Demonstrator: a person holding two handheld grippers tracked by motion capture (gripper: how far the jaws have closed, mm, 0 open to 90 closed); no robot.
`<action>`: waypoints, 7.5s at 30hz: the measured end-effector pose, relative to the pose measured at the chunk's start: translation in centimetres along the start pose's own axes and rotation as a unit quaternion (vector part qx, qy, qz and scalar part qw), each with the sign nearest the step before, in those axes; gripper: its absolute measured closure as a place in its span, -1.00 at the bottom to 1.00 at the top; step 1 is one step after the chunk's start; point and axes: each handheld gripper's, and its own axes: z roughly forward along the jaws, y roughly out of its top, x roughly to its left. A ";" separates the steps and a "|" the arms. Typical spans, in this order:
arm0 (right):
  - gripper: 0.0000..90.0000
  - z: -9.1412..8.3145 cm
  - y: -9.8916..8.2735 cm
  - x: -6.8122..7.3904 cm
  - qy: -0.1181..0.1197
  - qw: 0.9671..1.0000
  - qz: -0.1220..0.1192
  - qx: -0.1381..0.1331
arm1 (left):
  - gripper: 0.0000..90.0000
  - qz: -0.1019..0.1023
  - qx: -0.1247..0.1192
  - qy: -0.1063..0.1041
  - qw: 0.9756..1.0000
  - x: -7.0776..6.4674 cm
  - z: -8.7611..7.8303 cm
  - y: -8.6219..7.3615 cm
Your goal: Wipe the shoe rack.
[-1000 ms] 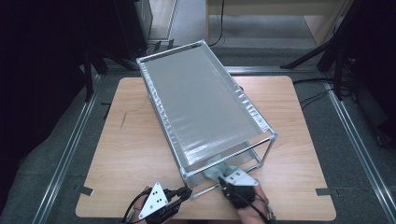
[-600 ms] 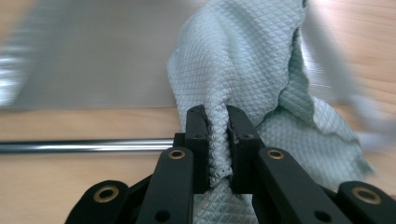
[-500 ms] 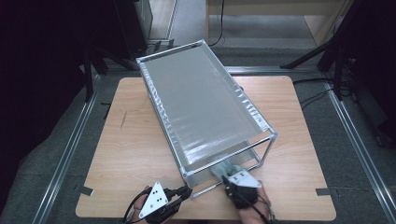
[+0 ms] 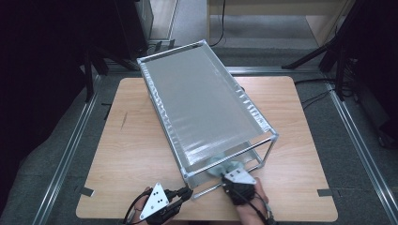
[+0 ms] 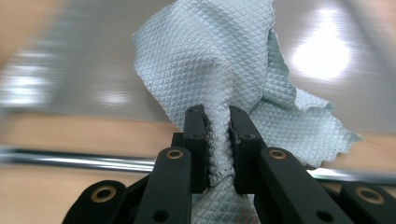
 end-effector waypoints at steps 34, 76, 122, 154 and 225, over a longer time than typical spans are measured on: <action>0.75 -7.2 -3.7 -15.3 -0.165 0.970 0.174 -0.030 | 0.83 -0.006 -0.001 0.019 1.000 1.3 -0.7 -0.2; 0.77 1.1 7.5 -12.5 -0.036 0.991 0.087 -0.095 | 0.83 -0.013 -0.004 0.015 1.000 -1.9 3.0 1.1; 0.81 -6.7 1.9 -3.3 -0.038 0.988 0.054 -0.139 | 0.18 -0.152 -0.025 0.245 0.957 14.6 -5.5 -1.7; 0.78 -6.9 2.5 -8.8 -0.088 0.982 0.128 -0.112 | 0.81 -0.143 0.012 0.309 0.940 17.6 -6.6 -0.9; 0.78 -5.4 3.8 -15.4 -0.120 0.982 0.082 -0.124 | 0.79 -0.095 -0.007 0.173 0.980 9.0 -9.9 -3.8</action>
